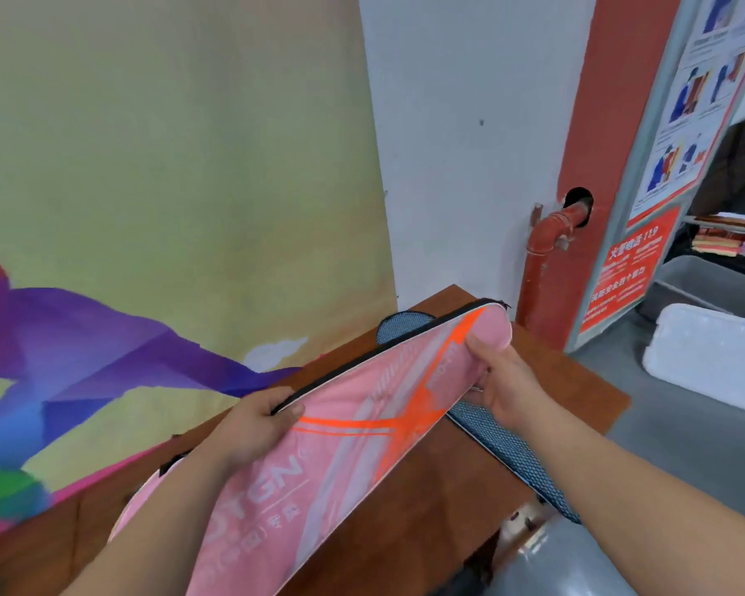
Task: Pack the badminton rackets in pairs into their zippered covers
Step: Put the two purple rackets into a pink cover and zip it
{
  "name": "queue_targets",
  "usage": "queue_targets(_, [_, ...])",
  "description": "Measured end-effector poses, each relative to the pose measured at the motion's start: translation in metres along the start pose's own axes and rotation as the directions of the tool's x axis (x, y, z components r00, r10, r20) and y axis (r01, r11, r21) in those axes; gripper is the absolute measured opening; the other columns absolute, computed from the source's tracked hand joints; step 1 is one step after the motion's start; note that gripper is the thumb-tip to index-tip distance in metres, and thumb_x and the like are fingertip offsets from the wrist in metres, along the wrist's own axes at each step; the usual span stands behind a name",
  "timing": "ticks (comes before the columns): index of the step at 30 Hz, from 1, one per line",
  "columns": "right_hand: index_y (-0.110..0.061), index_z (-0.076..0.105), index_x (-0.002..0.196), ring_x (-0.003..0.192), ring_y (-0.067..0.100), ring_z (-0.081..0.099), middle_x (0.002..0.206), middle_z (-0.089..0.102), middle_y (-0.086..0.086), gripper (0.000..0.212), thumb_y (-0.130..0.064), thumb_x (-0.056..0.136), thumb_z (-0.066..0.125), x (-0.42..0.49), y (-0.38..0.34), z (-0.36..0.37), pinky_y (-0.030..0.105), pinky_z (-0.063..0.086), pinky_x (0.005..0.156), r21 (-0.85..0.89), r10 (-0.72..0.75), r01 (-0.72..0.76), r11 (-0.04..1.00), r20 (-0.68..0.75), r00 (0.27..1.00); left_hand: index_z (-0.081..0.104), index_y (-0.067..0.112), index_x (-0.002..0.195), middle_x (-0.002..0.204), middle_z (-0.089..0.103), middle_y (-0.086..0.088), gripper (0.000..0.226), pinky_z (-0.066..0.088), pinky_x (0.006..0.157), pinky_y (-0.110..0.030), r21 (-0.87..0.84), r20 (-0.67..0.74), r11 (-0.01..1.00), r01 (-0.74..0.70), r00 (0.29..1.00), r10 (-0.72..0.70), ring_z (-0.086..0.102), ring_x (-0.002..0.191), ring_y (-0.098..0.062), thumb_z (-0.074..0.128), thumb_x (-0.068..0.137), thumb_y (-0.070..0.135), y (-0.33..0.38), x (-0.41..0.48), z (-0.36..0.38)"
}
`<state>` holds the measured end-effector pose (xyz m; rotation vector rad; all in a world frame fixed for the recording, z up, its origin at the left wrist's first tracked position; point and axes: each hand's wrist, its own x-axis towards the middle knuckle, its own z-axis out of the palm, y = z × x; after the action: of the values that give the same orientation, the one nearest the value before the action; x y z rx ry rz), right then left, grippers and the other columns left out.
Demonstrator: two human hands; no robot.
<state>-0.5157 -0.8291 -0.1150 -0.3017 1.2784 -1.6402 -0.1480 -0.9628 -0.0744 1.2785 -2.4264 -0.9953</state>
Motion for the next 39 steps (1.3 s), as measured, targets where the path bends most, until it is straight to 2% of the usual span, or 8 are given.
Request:
queue_targets(4, [-0.022, 0.07, 0.128, 0.103, 0.026, 0.078, 0.118, 0.081, 0.005, 0.034, -0.032, 0.096, 0.078, 0.002, 0.019, 0.097, 0.048, 0.066, 0.074, -0.055, 0.035, -0.028, 0.998, 0.14, 0.99, 0.058, 0.016, 0.083, 0.067, 0.053, 0.009, 0.025, 0.042, 0.062, -0.029, 0.057, -0.163, 0.993, 0.106, 0.982, -0.096, 0.049, 0.06, -0.006, 0.061, 0.102, 0.031, -0.041, -0.05, -0.057])
queue_targets(8, [-0.015, 0.069, 0.132, 0.106, 0.028, 0.079, 0.117, 0.081, 0.01, 0.049, -0.033, 0.089, 0.084, 0.002, 0.046, 0.192, 0.048, 0.066, 0.073, -0.101, 0.099, -0.078, 0.992, 0.213, 0.972, 0.053, 0.014, 0.077, 0.063, 0.05, 0.006, 0.031, 0.039, 0.06, -0.034, 0.104, -0.324, 0.965, 0.24, 0.926, -0.195, 0.045, 0.058, -0.008, 0.065, 0.098, 0.033, -0.08, -0.104, -0.11])
queue_targets(18, [-0.016, 0.074, 0.118, 0.106, 0.026, 0.078, 0.111, 0.083, 0.008, 0.031, -0.023, 0.089, 0.084, -0.074, 0.131, 0.447, 0.057, 0.063, 0.09, -0.082, 0.169, -0.148, 0.986, 0.437, 0.883, 0.057, 0.031, 0.07, 0.061, 0.055, 0.006, 0.027, 0.037, 0.057, -0.031, 0.067, -0.679, 0.883, 0.465, 0.669, -0.301, 0.052, 0.061, -0.012, 0.075, 0.091, 0.034, -0.181, -0.265, -0.267])
queue_targets(20, [-0.016, 0.074, 0.118, 0.104, 0.024, 0.078, 0.11, 0.083, 0.006, 0.031, -0.026, 0.09, 0.084, -0.094, 0.148, 0.492, 0.051, 0.066, 0.081, -0.089, 0.176, -0.152, 0.984, 0.471, 0.864, 0.063, 0.029, 0.075, 0.062, 0.058, 0.005, 0.02, 0.04, 0.056, -0.032, 0.044, -0.726, 0.858, 0.512, 0.606, -0.325, 0.055, 0.062, -0.014, 0.075, 0.089, 0.037, -0.202, -0.294, -0.295])
queue_targets(25, [-0.015, 0.069, 0.134, 0.106, 0.023, 0.079, 0.12, 0.081, 0.007, 0.043, -0.029, 0.094, 0.079, -0.14, 0.189, 0.589, 0.045, 0.067, 0.074, -0.089, 0.177, -0.154, 0.984, 0.567, 0.804, 0.071, 0.022, 0.086, 0.067, 0.063, 0.004, 0.014, 0.049, 0.064, -0.037, 0.025, -0.819, 0.817, 0.576, 0.48, -0.314, 0.061, 0.069, -0.019, 0.074, 0.088, 0.036, -0.249, -0.353, -0.362])
queue_targets(32, [-0.014, 0.07, 0.118, 0.095, 0.034, 0.082, 0.107, 0.082, 0.012, 0.046, -0.054, 0.096, 0.073, -0.208, 0.238, 0.699, 0.052, 0.067, 0.079, -0.299, 0.22, -0.006, 0.954, 0.689, 0.69, 0.07, 0.021, 0.086, 0.071, 0.065, 0.006, 0.008, 0.045, 0.063, -0.034, -0.042, -0.884, 0.773, 0.633, 0.337, -0.324, 0.061, 0.072, -0.022, 0.07, 0.092, 0.026, -0.326, -0.437, -0.436])
queue_targets(35, [-0.005, 0.066, 0.12, 0.097, 0.037, 0.081, 0.11, 0.079, 0.017, 0.041, -0.043, 0.102, 0.068, -0.235, 0.263, 0.735, 0.047, 0.067, 0.084, -0.332, 0.282, -0.042, 0.942, 0.722, 0.631, 0.067, 0.021, 0.084, 0.07, 0.065, 0.004, 0.01, 0.044, 0.06, -0.032, -0.097, -0.887, 0.746, 0.658, 0.282, -0.365, 0.06, 0.068, -0.019, 0.066, 0.094, 0.023, -0.359, -0.471, -0.446])
queue_targets(39, [-0.006, 0.058, 0.118, 0.1, 0.033, 0.077, 0.115, 0.07, 0.019, 0.012, -0.014, 0.109, 0.058, -0.27, 0.296, 0.777, 0.041, 0.065, 0.086, -0.368, 0.345, -0.082, 0.926, 0.74, 0.578, 0.065, 0.022, 0.086, 0.072, 0.065, 0.003, 0.013, 0.041, 0.057, -0.031, -0.158, -0.877, 0.688, 0.708, 0.219, -0.427, 0.06, 0.067, -0.02, 0.063, 0.099, 0.024, -0.409, -0.516, -0.446])
